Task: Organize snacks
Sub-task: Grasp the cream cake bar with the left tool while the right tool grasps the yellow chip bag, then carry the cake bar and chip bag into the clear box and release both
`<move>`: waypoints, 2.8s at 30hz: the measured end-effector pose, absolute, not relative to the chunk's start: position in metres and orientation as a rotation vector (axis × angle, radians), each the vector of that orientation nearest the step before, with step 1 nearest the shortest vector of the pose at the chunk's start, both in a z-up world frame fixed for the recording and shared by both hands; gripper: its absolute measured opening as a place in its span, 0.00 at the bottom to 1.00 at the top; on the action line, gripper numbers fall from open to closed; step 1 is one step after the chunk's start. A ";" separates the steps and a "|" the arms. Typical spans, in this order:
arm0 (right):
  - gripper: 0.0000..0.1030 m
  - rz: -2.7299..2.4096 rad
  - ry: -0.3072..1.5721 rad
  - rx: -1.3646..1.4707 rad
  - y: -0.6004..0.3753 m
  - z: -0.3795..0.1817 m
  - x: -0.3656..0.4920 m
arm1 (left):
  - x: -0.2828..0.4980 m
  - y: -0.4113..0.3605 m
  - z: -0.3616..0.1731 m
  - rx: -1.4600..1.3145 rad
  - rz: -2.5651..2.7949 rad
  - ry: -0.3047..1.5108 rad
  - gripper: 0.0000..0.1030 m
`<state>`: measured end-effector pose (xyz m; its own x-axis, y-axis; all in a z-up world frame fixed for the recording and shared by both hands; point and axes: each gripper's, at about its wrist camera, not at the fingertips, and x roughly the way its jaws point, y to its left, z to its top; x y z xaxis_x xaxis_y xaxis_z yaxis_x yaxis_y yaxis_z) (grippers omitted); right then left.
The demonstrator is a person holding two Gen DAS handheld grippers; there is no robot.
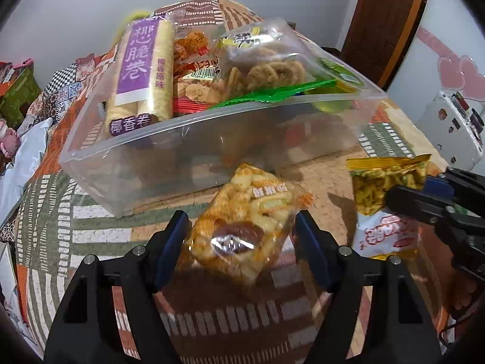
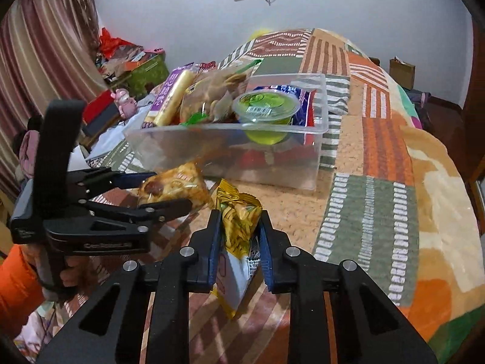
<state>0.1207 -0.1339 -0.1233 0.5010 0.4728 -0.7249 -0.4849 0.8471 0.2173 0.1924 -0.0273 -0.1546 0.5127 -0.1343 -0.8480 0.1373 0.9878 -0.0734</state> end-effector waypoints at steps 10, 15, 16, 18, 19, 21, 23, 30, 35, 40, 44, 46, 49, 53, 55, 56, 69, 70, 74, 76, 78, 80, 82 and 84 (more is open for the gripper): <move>0.19 0.601 0.850 -0.011 -0.131 -0.117 0.122 | 0.178 -0.031 -0.150 0.010 -0.177 0.976 0.44; 0.18 0.602 0.809 -0.027 -0.128 -0.103 0.118 | 0.160 -0.030 -0.133 0.029 -0.157 0.910 0.44; 0.18 0.604 0.800 -0.025 -0.128 -0.099 0.117 | 0.158 -0.031 -0.129 0.027 -0.158 0.899 0.44; 0.18 0.604 0.785 -0.022 -0.128 -0.094 0.117 | 0.153 -0.031 -0.119 0.026 -0.159 0.875 0.44; 0.18 0.603 0.775 -0.020 -0.127 -0.090 0.118 | 0.151 -0.031 -0.114 0.027 -0.158 0.863 0.44; 0.18 0.600 0.757 -0.017 -0.128 -0.084 0.119 | 0.148 -0.031 -0.103 0.026 -0.153 0.832 0.44; 0.18 0.596 0.735 -0.014 -0.128 -0.076 0.121 | 0.147 -0.028 -0.094 0.016 -0.148 0.808 0.44; 0.18 0.567 0.665 0.005 -0.132 -0.055 0.140 | 0.167 -0.016 -0.067 -0.038 -0.106 0.749 0.44; 0.18 0.542 0.623 0.006 -0.128 -0.044 0.160 | 0.187 -0.011 -0.062 -0.053 -0.063 0.733 0.44; 0.18 0.519 0.616 -0.002 -0.121 -0.042 0.185 | 0.214 -0.004 -0.060 -0.055 -0.022 0.725 0.44; 0.18 0.518 0.634 0.003 -0.113 -0.047 0.205 | 0.237 -0.001 -0.062 -0.046 -0.002 0.716 0.44; 0.18 0.523 0.645 0.011 -0.110 -0.050 0.213 | 0.247 -0.001 -0.066 -0.049 0.003 0.723 0.44; 0.18 0.533 0.666 0.017 -0.104 -0.056 0.222 | 0.256 -0.002 -0.071 -0.048 0.008 0.721 0.43; 0.18 0.528 0.688 0.004 -0.098 -0.067 0.229 | 0.260 -0.005 -0.077 -0.026 0.018 0.701 0.43; 0.18 0.525 0.699 0.000 -0.096 -0.073 0.231 | 0.261 -0.010 -0.080 0.009 0.020 0.688 0.43; 0.18 0.524 0.704 0.002 -0.096 -0.075 0.232 | 0.260 -0.011 -0.081 0.021 0.022 0.682 0.43; 0.31 0.485 0.741 -0.012 -0.097 -0.075 0.236 | 0.247 -0.009 -0.083 0.050 0.006 0.677 0.53; 0.41 0.484 0.739 -0.023 -0.096 -0.074 0.233 | 0.245 -0.006 -0.081 0.030 -0.001 0.675 0.57; 0.56 0.472 0.710 -0.050 -0.095 -0.069 0.224 | 0.240 -0.002 -0.075 -0.002 -0.014 0.666 0.61; 0.57 0.475 0.704 -0.052 -0.096 -0.067 0.221 | 0.236 -0.003 -0.073 0.001 -0.016 0.659 0.61; 0.57 0.476 0.699 -0.053 -0.097 -0.064 0.218 | 0.230 -0.003 -0.070 0.007 -0.020 0.653 0.62; 0.57 0.467 0.683 -0.062 -0.099 -0.059 0.212 | 0.224 -0.003 -0.065 0.007 -0.021 0.642 0.63; 0.57 0.468 0.669 -0.065 -0.101 -0.054 0.206 | 0.217 -0.002 -0.060 0.002 -0.024 0.631 0.64; 0.57 0.471 0.662 -0.065 -0.103 -0.050 0.200 | 0.210 -0.001 -0.055 -0.007 -0.026 0.624 0.64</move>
